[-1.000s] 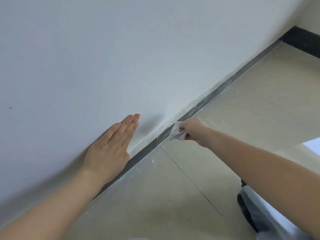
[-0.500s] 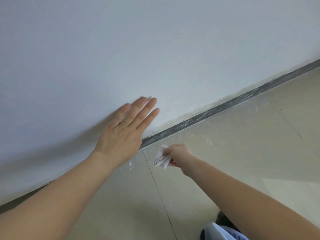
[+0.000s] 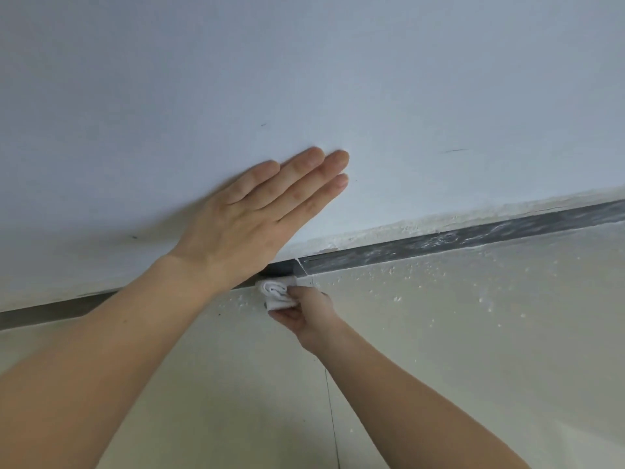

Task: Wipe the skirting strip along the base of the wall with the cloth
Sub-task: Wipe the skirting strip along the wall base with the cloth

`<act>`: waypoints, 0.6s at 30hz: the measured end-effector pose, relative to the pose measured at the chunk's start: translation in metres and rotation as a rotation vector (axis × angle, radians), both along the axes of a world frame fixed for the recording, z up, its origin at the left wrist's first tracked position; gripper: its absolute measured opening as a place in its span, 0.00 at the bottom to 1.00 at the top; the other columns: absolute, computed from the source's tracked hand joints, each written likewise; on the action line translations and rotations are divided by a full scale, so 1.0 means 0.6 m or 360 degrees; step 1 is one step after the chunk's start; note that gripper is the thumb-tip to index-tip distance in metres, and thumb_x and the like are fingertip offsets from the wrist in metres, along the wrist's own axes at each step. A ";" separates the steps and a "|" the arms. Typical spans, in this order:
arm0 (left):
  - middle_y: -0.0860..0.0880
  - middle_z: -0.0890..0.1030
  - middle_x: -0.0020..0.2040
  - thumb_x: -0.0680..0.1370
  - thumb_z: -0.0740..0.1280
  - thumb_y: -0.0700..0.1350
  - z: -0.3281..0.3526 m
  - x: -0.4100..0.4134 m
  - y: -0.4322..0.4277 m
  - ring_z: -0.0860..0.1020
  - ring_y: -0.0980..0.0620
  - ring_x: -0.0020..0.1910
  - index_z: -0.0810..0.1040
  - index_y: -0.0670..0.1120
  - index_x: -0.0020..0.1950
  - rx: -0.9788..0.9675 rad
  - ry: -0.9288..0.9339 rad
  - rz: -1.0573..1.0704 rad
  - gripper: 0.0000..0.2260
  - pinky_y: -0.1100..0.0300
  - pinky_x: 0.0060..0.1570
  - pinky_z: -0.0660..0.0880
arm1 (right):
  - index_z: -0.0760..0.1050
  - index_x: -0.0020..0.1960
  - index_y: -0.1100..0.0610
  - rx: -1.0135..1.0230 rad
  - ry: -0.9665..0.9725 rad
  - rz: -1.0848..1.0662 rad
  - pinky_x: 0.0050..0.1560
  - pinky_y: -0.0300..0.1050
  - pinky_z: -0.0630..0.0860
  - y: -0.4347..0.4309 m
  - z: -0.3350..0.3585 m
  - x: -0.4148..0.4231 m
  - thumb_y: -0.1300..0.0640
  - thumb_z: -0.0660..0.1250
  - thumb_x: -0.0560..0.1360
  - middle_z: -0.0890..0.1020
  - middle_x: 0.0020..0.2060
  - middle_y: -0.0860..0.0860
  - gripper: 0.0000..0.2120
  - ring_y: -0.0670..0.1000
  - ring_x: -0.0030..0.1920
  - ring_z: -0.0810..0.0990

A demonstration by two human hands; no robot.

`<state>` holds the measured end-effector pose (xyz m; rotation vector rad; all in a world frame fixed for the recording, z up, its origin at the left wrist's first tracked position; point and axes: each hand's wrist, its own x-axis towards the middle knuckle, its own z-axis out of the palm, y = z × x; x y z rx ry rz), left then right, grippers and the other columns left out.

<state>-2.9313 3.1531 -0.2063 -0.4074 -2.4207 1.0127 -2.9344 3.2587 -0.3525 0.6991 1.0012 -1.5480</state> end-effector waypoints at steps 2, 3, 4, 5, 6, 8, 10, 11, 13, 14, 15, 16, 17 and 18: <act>0.52 0.47 0.78 0.80 0.51 0.37 0.001 -0.002 0.001 0.46 0.53 0.76 0.55 0.49 0.79 0.0012 0.0020 -0.0008 0.26 0.58 0.73 0.46 | 0.76 0.47 0.67 -0.0031 -0.0012 -0.0128 0.50 0.49 0.80 -0.015 -0.003 -0.005 0.71 0.56 0.76 0.78 0.39 0.58 0.09 0.54 0.37 0.79; 0.52 0.47 0.78 0.80 0.52 0.37 -0.001 -0.003 0.001 0.45 0.53 0.77 0.55 0.49 0.79 -0.0002 0.0035 -0.0003 0.27 0.58 0.73 0.45 | 0.75 0.44 0.66 -0.0037 0.0008 -0.0151 0.54 0.50 0.79 -0.019 -0.006 -0.013 0.72 0.54 0.75 0.77 0.39 0.58 0.11 0.54 0.40 0.79; 0.52 0.46 0.78 0.80 0.53 0.37 -0.003 -0.002 0.001 0.44 0.52 0.77 0.54 0.49 0.79 -0.0015 0.0041 -0.0003 0.27 0.58 0.73 0.44 | 0.74 0.45 0.66 -0.0026 0.0022 -0.0172 0.53 0.50 0.79 -0.018 -0.008 -0.023 0.73 0.53 0.75 0.77 0.42 0.59 0.11 0.56 0.43 0.80; 0.51 0.45 0.78 0.80 0.54 0.37 -0.004 -0.002 0.000 0.43 0.52 0.77 0.54 0.49 0.79 -0.0020 0.0044 -0.0008 0.28 0.58 0.73 0.44 | 0.74 0.49 0.67 -0.0012 0.0021 -0.0213 0.49 0.49 0.80 -0.012 -0.008 -0.035 0.73 0.53 0.74 0.77 0.46 0.61 0.12 0.58 0.46 0.81; 0.51 0.44 0.78 0.79 0.55 0.37 -0.004 -0.002 -0.001 0.43 0.52 0.77 0.54 0.49 0.79 -0.0019 0.0049 -0.0015 0.28 0.57 0.73 0.44 | 0.73 0.54 0.67 -0.0016 0.0007 -0.0265 0.43 0.48 0.82 -0.001 -0.006 -0.048 0.73 0.53 0.73 0.77 0.49 0.63 0.14 0.59 0.43 0.82; 0.51 0.44 0.78 0.78 0.58 0.36 -0.005 -0.003 -0.002 0.42 0.52 0.77 0.54 0.49 0.79 -0.0006 0.0060 -0.0024 0.31 0.57 0.74 0.44 | 0.68 0.56 0.65 -0.0107 -0.0047 -0.0444 0.32 0.44 0.81 0.033 0.007 -0.076 0.74 0.49 0.72 0.75 0.50 0.65 0.17 0.56 0.28 0.80; 0.51 0.45 0.78 0.75 0.61 0.35 -0.006 -0.005 0.001 0.42 0.52 0.77 0.55 0.49 0.79 0.0014 0.0072 -0.0029 0.34 0.57 0.74 0.44 | 0.68 0.53 0.66 -0.0228 -0.0097 -0.0679 0.31 0.41 0.81 0.079 0.028 -0.097 0.74 0.48 0.74 0.75 0.49 0.65 0.13 0.54 0.25 0.78; 0.52 0.45 0.78 0.74 0.62 0.34 -0.006 -0.005 0.003 0.42 0.53 0.77 0.55 0.49 0.79 0.0039 0.0070 -0.0017 0.35 0.57 0.74 0.44 | 0.69 0.52 0.68 -0.0244 -0.0074 -0.0803 0.39 0.43 0.83 0.101 0.036 -0.102 0.72 0.50 0.76 0.76 0.47 0.64 0.11 0.55 0.28 0.78; 0.52 0.45 0.78 0.74 0.62 0.33 -0.006 -0.006 0.004 0.42 0.53 0.77 0.56 0.50 0.79 0.0089 0.0051 -0.0009 0.35 0.57 0.74 0.44 | 0.71 0.51 0.69 -0.0195 -0.0021 -0.1036 0.54 0.46 0.81 0.142 0.049 -0.108 0.69 0.52 0.77 0.77 0.44 0.62 0.10 0.56 0.34 0.79; 0.52 0.45 0.78 0.74 0.61 0.33 -0.007 -0.005 0.004 0.42 0.53 0.77 0.56 0.50 0.79 0.0087 0.0045 -0.0013 0.35 0.57 0.73 0.44 | 0.72 0.50 0.68 -0.0154 -0.0018 -0.1118 0.52 0.47 0.81 0.154 0.052 -0.108 0.68 0.53 0.77 0.78 0.44 0.62 0.09 0.57 0.38 0.79; 0.52 0.44 0.78 0.75 0.60 0.33 -0.004 -0.005 0.004 0.42 0.53 0.77 0.55 0.50 0.79 0.0078 0.0035 -0.0012 0.34 0.57 0.73 0.44 | 0.72 0.49 0.66 -0.0114 -0.0011 -0.1120 0.47 0.47 0.82 0.157 0.053 -0.105 0.66 0.54 0.76 0.79 0.44 0.61 0.09 0.57 0.40 0.80; 0.52 0.43 0.78 0.77 0.57 0.32 -0.002 -0.004 0.005 0.41 0.53 0.77 0.54 0.50 0.79 0.0071 0.0016 -0.0003 0.32 0.57 0.73 0.44 | 0.73 0.49 0.65 -0.0077 0.0001 -0.1033 0.42 0.46 0.82 0.151 0.051 -0.098 0.66 0.54 0.75 0.79 0.43 0.60 0.10 0.56 0.40 0.80; 0.52 0.42 0.78 0.78 0.54 0.32 0.002 -0.002 0.006 0.40 0.53 0.77 0.53 0.50 0.79 0.0054 -0.0014 0.0019 0.31 0.57 0.73 0.44 | 0.73 0.48 0.64 -0.0036 0.0005 -0.0884 0.38 0.44 0.82 0.135 0.043 -0.085 0.66 0.53 0.75 0.78 0.42 0.60 0.10 0.55 0.39 0.79; 0.52 0.42 0.78 0.78 0.51 0.32 0.007 0.001 0.005 0.40 0.52 0.77 0.52 0.50 0.80 0.0042 -0.0055 0.0046 0.31 0.57 0.73 0.44 | 0.73 0.46 0.63 -0.0017 0.0002 -0.0705 0.35 0.43 0.82 0.112 0.032 -0.068 0.65 0.54 0.75 0.78 0.41 0.60 0.09 0.55 0.38 0.79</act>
